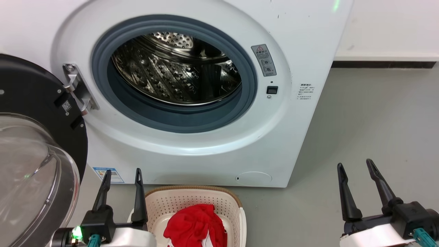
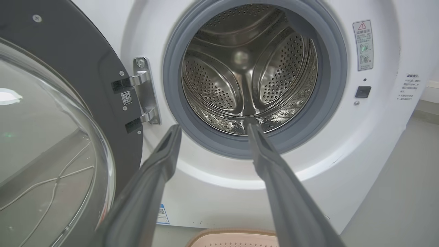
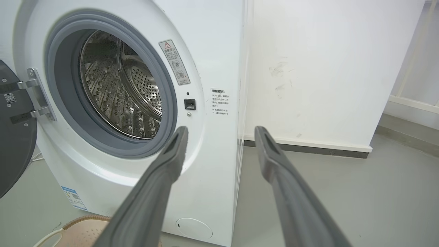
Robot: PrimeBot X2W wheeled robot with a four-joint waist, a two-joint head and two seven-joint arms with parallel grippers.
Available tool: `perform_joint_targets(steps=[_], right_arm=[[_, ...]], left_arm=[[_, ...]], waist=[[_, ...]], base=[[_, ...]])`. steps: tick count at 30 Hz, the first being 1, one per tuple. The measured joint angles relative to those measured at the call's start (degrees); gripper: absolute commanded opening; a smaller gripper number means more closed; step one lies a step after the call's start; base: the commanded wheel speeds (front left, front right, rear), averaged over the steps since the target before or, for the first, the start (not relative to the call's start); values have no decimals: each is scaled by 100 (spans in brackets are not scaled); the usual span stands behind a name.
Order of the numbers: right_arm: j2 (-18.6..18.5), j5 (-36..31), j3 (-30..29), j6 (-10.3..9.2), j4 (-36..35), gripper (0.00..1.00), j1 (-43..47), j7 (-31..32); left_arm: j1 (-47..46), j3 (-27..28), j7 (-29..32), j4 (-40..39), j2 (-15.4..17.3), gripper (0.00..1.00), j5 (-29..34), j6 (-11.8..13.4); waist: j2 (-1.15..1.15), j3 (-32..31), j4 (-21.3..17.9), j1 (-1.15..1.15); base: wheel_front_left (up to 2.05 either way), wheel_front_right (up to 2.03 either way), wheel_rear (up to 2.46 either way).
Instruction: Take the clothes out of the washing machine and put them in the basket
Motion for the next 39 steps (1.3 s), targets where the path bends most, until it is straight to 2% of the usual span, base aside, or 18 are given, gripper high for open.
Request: perform_joint_targets(steps=[21,22,28,39], right_arm=[[0,105,7,0,-32,100,186,0],[0,105,8,0,-33,0,186,0],[1,129,29,0,272,0,238,35],[-44,1463,31,0,443,0,188,258]], left_arm=[[219,30,0,-48,-21,100,33,18],[219,30,0,-46,-21,0,33,16],[332,7,38,266,-25,0,-4,16],[236,109,344,433,-27,0,-1263,-127]], waist=[[0,-208,-26,1],[0,-206,-28,1],[0,-207,-29,1],[0,-202,-33,1]], base=[[0,0,0],[0,0,0],[0,0,0],[0,0,0]])
